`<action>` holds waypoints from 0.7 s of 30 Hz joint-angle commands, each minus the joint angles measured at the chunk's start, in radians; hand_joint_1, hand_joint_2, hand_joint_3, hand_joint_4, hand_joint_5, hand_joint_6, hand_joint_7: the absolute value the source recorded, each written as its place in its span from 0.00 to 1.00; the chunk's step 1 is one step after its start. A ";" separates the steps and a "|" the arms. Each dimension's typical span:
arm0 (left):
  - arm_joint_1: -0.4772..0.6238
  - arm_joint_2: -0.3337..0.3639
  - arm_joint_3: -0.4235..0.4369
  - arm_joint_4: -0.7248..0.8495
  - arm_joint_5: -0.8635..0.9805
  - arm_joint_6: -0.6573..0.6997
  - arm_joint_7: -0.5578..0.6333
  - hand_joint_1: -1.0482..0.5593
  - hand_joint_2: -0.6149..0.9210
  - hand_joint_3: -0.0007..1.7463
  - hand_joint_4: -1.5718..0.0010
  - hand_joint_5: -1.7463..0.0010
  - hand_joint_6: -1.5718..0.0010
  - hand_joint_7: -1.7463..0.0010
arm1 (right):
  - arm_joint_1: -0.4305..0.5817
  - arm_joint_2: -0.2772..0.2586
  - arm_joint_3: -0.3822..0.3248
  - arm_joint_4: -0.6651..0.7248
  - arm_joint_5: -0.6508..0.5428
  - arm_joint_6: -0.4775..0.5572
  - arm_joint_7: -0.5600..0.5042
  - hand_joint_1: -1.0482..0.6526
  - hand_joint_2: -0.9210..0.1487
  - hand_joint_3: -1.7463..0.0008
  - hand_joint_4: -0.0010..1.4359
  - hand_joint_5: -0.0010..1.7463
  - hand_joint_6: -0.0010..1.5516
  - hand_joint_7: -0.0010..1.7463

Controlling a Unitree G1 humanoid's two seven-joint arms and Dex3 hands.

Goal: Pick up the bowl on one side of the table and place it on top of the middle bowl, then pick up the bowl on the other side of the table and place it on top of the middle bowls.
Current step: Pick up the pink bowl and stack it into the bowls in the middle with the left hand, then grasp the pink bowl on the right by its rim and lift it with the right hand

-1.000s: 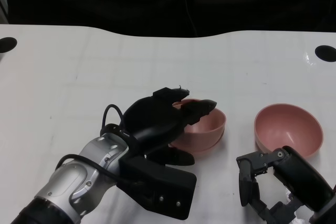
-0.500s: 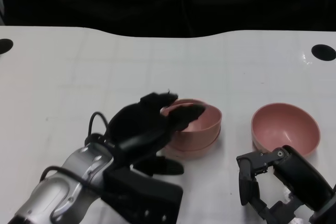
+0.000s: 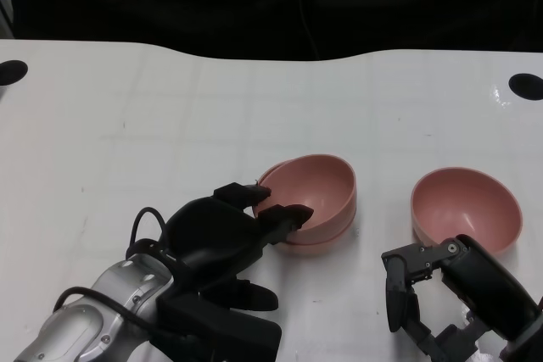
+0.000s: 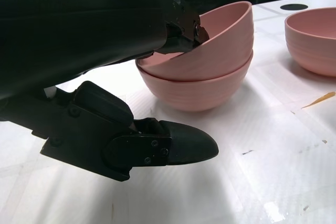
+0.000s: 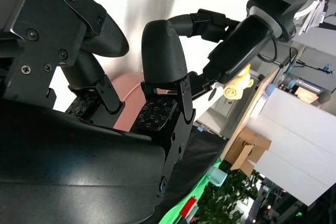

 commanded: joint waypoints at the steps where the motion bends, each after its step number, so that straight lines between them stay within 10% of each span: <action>1: -0.026 0.003 -0.008 0.021 0.014 0.001 -0.018 0.17 1.00 0.27 0.93 0.90 0.84 0.97 | 0.000 -0.019 -0.003 -0.009 0.010 0.009 0.007 0.64 0.87 0.00 0.74 0.94 0.65 0.79; 21: 0.023 -0.008 0.046 0.000 0.031 -0.036 0.236 0.18 1.00 0.30 1.00 0.97 0.97 1.00 | 0.002 -0.017 -0.007 -0.012 -0.001 0.013 -0.002 0.64 0.88 0.00 0.74 0.94 0.65 0.79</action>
